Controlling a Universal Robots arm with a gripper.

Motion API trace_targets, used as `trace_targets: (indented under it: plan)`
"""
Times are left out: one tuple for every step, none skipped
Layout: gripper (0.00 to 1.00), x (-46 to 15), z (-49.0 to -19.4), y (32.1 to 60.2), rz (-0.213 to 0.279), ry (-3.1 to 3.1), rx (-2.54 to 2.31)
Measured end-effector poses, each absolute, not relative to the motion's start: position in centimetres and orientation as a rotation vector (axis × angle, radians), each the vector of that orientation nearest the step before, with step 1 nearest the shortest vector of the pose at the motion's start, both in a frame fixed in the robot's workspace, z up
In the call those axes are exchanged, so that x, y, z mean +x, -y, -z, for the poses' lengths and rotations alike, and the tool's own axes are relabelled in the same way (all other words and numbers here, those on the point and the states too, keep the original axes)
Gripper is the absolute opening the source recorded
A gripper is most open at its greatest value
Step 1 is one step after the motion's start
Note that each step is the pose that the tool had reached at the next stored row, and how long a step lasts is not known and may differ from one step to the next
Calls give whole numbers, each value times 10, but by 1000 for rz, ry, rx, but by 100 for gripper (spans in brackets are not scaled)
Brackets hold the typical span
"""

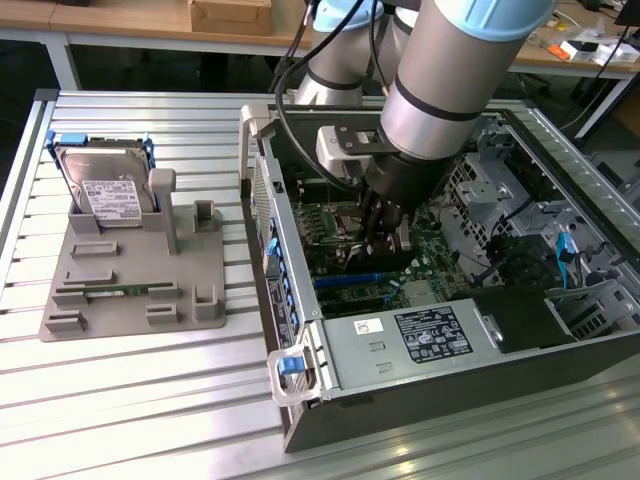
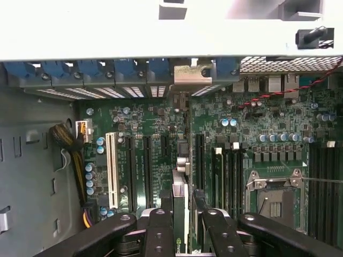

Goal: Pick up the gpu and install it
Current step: 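Insert the gpu into the slot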

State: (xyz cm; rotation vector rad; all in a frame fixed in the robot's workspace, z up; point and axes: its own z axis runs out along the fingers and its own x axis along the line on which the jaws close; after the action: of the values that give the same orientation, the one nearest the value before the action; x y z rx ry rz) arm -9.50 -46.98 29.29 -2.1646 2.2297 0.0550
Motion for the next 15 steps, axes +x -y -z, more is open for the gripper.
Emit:
trace_targets:
  plan:
    - [25,-95,-292,470,-55,-2230,-2165]
    - [25,-95,-292,470,-55,-2230,-2165]
    - [25,-95,-292,470,-55,-2230,-2165]
    - [25,-95,-292,470,-55,-2230,-2165]
    - [25,-95,-292,470,-55,-2230,-2165]
    - [25,-95,-292,470,-54,-2230,-2165]
    - [25,-95,-291,470,-54,-2230,-2165]
    - [25,-95,-291,470,-55,-2230,-2165]
    - [25,-95,-290,470,-55,-2230,-2165]
    - [25,-95,-289,470,-55,-2230,-2165]
    - [25,-95,-288,470,-55,-2230,-2165]
    - [25,-95,-287,470,-55,-2230,-2165]
    - [25,-95,-286,470,-55,-2230,-2165]
    - [25,-95,-286,470,-55,-2230,-2165]
    - [25,-95,-285,470,-54,-2230,-2165]
